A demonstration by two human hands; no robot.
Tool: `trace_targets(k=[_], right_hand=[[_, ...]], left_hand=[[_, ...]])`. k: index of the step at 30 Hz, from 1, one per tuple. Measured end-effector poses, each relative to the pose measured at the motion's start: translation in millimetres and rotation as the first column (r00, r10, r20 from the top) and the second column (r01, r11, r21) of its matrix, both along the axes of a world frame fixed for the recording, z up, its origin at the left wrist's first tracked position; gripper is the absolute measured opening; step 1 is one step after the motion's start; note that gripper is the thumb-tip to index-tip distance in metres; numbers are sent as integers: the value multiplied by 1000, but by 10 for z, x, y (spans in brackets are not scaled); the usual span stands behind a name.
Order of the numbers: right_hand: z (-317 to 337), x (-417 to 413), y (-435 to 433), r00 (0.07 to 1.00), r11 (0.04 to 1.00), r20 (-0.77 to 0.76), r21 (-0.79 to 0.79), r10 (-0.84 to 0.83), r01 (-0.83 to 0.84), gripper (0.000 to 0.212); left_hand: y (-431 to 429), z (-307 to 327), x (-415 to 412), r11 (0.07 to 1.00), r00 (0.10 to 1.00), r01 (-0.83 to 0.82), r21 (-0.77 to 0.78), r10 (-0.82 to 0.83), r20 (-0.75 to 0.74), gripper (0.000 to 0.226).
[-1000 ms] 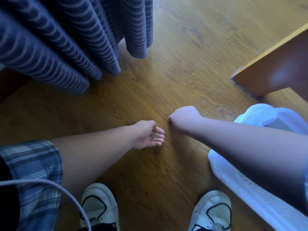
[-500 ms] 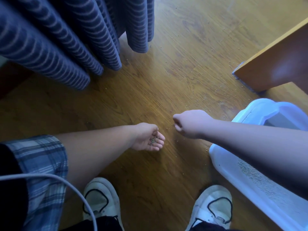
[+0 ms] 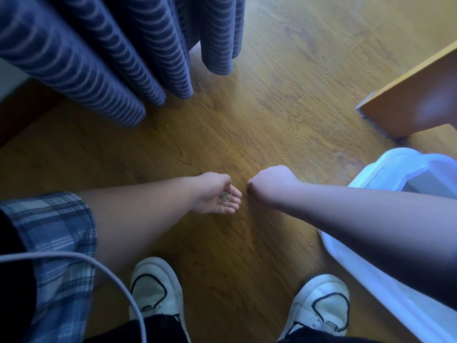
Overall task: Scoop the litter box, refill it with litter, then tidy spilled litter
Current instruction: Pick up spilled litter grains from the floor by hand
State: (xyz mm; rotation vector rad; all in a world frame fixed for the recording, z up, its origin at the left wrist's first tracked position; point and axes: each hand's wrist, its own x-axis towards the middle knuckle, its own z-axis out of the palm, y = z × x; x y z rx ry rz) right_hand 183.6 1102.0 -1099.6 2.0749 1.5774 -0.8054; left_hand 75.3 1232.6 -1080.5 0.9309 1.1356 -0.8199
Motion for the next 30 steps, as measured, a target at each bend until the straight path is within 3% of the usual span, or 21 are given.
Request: trace_targets(k=[4,7,10,12,14,18,24,30], right_hand=[[145,83,-51,971,983,-168,38,-170,179,20],[384,-22,-108,866,923,-404,115,-293,366,24],[608,-114,-154,831,930,-479,77,-283,360,11],[585,-16,-224,848,914,-420,94,-323,395,20],[449,213,-288,874,885,-266,120,-408,450,31],[204,763,-381,835,831,-3,96,-551,549,32],[108,890,-255,880,884,128,-37,-458,466,45],[109,790,-91,927,931,153,-74,-342,356,21]], left_hand=[[-40,16,-26,999,999,43,-20,-43,10,41],[-101,-16,0,995,998,-18,-100,24,63,41],[-154,-49,54,975,990,-74,-210,97,103,45],[-183,-46,109,973,994,-22,-230,45,96,43],[-197,-24,174,976,996,27,-216,-8,89,43],[-218,-54,313,987,995,7,-161,9,99,41],[-290,-101,376,990,997,-19,-136,29,67,39],[-321,-101,350,993,998,-28,-114,34,50,39]])
